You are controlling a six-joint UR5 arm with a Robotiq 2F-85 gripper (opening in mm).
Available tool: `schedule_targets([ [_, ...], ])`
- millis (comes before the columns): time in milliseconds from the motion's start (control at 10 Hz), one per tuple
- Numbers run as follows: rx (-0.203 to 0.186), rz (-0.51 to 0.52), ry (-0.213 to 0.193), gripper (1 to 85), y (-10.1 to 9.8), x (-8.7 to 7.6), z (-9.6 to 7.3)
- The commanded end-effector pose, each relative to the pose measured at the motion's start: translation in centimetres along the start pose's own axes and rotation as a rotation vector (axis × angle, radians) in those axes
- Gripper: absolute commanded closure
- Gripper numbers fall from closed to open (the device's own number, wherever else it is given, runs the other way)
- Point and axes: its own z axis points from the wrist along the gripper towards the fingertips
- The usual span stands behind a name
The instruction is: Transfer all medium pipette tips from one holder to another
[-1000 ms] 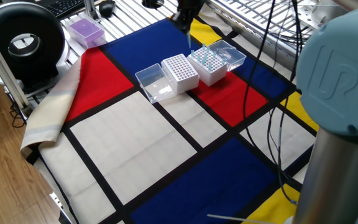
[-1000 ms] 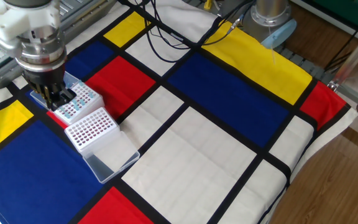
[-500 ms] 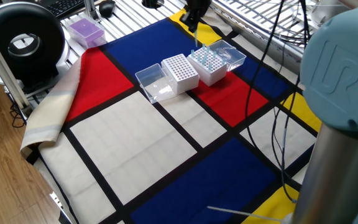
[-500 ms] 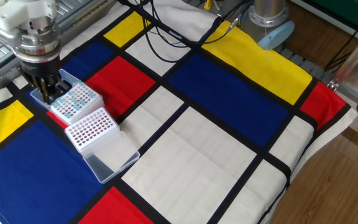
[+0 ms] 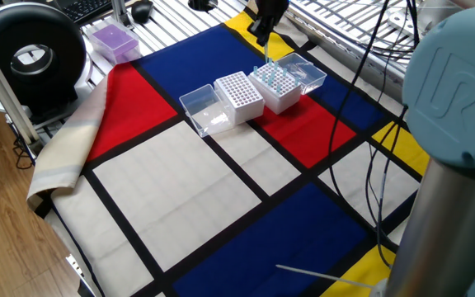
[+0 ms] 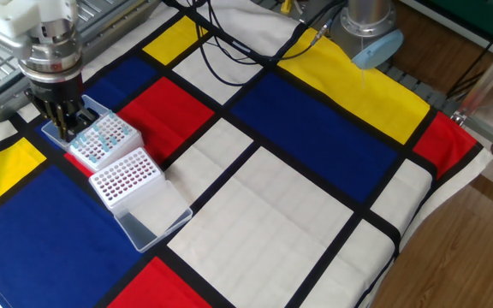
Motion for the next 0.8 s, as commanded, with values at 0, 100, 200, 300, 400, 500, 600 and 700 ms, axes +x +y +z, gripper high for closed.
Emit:
schedule_targets([
  [0,-0.020,0.012,-0.015,76.3,-0.13,0.26,0.54],
  [100,-0.022,0.016,-0.015,76.3,-0.08,0.26,0.54],
  [200,-0.025,0.021,-0.012,76.3,0.07,0.31,0.54],
  [300,-0.035,0.031,-0.010,76.3,0.36,0.39,0.52],
  [400,-0.040,0.037,-0.007,76.3,0.53,0.42,0.53],
  [500,-0.041,0.037,-0.008,76.0,0.66,0.36,0.56],
  [600,-0.041,0.039,-0.008,76.0,0.76,0.31,0.60],
  [700,-0.041,0.037,-0.009,76.0,0.78,0.26,0.62],
])
